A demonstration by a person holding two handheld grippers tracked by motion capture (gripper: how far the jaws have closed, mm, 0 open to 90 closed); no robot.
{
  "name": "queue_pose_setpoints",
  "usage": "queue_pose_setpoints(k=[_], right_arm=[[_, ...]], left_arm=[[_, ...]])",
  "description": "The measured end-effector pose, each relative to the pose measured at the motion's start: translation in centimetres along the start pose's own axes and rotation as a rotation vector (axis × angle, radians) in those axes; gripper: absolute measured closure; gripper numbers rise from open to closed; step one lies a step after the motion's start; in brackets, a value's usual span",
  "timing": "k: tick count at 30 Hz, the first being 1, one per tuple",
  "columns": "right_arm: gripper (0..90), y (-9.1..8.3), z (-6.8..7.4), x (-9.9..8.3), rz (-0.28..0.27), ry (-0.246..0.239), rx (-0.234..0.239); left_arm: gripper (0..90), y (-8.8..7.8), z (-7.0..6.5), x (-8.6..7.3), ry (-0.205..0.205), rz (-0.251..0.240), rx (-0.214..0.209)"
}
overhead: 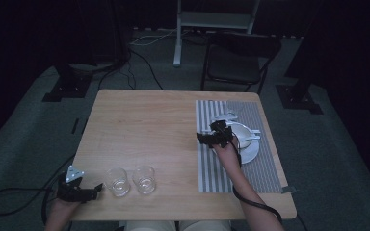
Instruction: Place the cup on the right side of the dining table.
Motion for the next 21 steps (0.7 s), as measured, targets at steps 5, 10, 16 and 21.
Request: queue_pose_setpoints(k=[5,10,16,21], right_arm=[[11.9,-0.7,0.5,-1.1,-0.011,-0.014,0.005],[11.9,-1.4,0.7,-2.3,-0.016,-0.012,0.008],[11.9,-2.2,0.8,-3.5,-0.025,-0.018,0.007],[11.9,-3.1,1.2,-5.1,-0.032,-0.017,0.019]], left_arm=[[0.7,0.0,0.0,0.0,0.0,0.0,0.0],[0.7,0.0,0.0,0.0,0.0,0.0,0.0],[0.7,0.0,0.0,0.0,0.0,0.0,0.0],[0.7,0.0,0.0,0.0,0.0,0.0,0.0]])
Point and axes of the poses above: each handheld gripper's, and its own axes: y roughly forward along the jaws, x roughly out of its top, z roughly to its left, the point moved 1 cm from there along y, roughly forward along the jaws, and after that the axes turned 4 degrees about -y, right-handed, at the moved point
